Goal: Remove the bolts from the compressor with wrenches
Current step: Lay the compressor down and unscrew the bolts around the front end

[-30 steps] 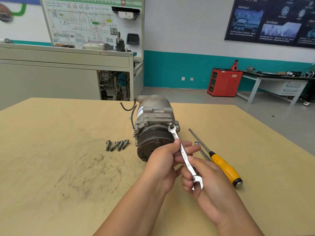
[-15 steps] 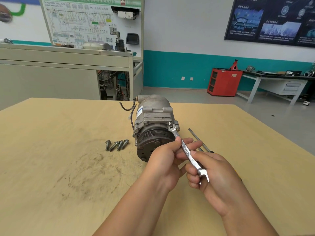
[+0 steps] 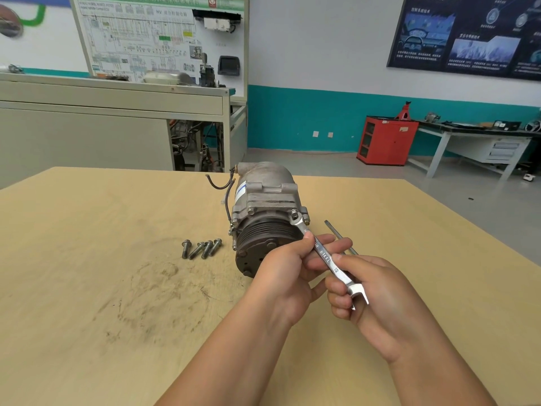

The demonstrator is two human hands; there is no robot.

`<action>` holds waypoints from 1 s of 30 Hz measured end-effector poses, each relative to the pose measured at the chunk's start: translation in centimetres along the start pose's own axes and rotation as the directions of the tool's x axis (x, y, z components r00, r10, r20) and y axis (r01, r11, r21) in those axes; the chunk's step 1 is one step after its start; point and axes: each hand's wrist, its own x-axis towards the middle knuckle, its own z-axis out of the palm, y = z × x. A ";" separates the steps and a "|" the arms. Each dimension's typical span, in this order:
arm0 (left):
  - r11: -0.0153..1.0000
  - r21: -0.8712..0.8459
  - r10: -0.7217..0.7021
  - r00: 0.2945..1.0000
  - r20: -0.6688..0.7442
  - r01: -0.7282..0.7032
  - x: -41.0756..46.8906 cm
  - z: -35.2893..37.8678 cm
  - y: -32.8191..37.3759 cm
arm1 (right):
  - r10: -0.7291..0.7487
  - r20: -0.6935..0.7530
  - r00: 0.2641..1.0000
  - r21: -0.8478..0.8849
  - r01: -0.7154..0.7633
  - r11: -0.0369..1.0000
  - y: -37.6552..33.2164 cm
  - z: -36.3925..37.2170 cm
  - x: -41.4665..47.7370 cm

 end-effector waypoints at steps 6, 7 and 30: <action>0.999 -0.044 -0.021 0.998 0.055 0.023 0.1 0.2 0.4 | 0.051 0.053 0.997 0.012 -0.052 0.999 -1.1 -0.8 0.5; 0.998 -0.058 -0.023 0.998 0.065 0.027 0.1 0.2 0.5 | 0.076 0.078 0.994 0.030 -0.078 0.996 -1.4 -0.8 0.6; 1.000 0.021 -0.007 0.999 -0.037 0.008 0.3 0.1 0.6 | 0.085 0.123 0.989 0.249 -0.113 0.962 -1.1 0.0 0.9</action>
